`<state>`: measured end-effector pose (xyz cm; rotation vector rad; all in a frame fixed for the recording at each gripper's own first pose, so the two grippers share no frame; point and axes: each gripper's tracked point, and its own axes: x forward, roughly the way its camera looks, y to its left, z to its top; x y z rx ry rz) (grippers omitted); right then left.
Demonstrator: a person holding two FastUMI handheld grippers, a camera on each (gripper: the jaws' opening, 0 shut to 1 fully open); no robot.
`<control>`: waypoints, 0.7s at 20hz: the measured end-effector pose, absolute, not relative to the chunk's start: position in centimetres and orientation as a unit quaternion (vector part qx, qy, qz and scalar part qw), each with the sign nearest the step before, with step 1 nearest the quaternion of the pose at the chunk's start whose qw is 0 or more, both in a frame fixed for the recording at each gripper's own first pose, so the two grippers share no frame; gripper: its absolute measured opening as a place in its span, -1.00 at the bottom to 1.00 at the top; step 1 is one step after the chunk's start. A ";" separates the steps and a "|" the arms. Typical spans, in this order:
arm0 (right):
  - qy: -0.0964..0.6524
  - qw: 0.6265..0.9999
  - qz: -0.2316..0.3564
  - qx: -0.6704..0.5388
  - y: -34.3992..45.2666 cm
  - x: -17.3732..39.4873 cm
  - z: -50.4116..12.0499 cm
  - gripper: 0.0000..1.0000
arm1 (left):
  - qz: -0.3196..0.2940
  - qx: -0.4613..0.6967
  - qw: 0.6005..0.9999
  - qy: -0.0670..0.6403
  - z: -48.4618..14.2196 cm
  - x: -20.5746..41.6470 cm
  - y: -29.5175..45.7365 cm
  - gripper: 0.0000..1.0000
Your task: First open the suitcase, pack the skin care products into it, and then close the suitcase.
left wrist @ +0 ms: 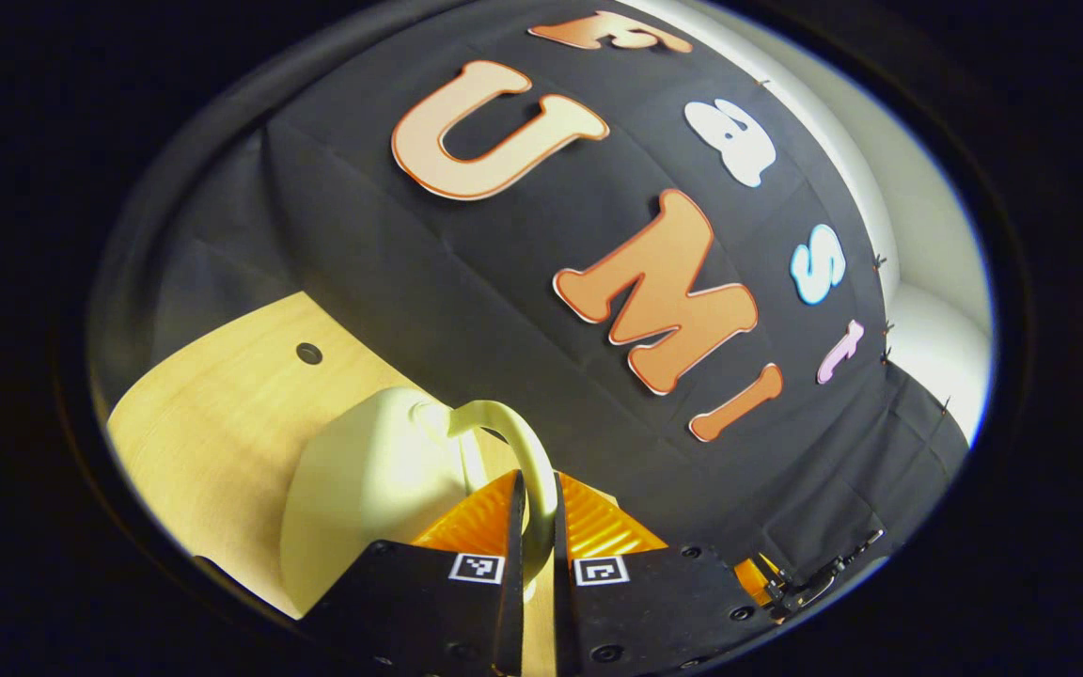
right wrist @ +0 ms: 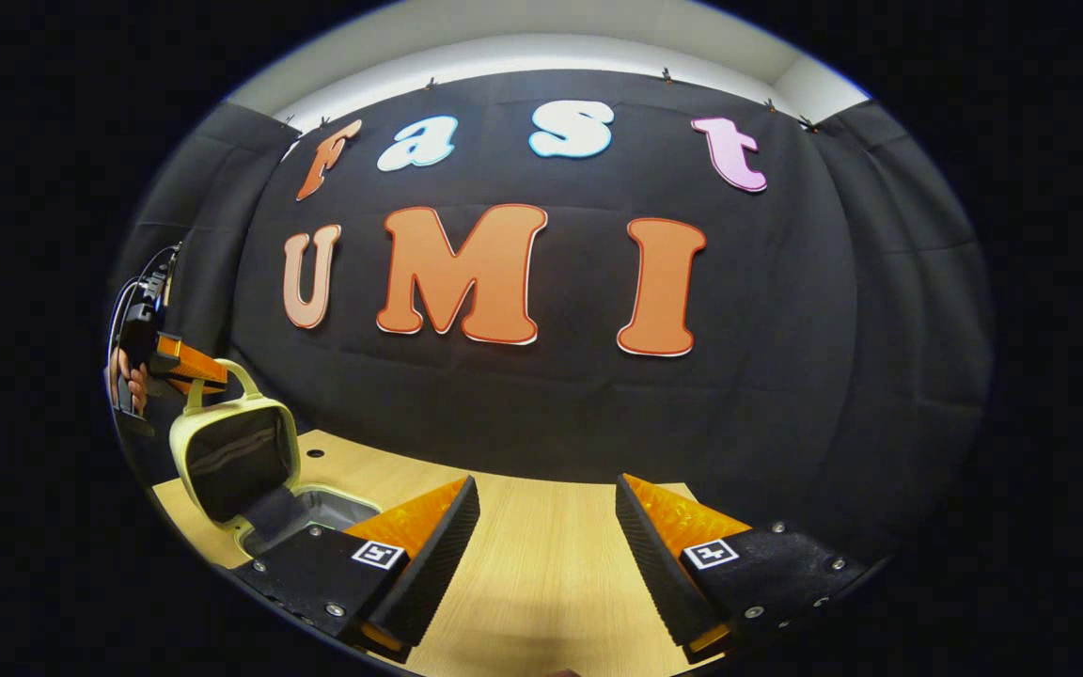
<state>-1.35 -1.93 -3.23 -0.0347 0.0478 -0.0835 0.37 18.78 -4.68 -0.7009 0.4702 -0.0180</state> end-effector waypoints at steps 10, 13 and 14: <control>0.039 0.999 -0.018 -0.007 -3.4 -1.6 -5.3 0.85 | -0.067 -0.335 0.893 0.294 -11.2 2.1 6.7 -0.75; 0.046 0.999 -0.009 -0.013 -3.4 -1.6 -5.9 0.85 | -0.083 -0.311 0.886 0.333 -14.4 2.3 3.6 -0.74; 0.048 0.999 -0.005 -0.012 -3.4 -1.5 -6.2 0.85 | -0.089 -0.298 0.884 0.348 -15.7 1.9 2.4 -0.74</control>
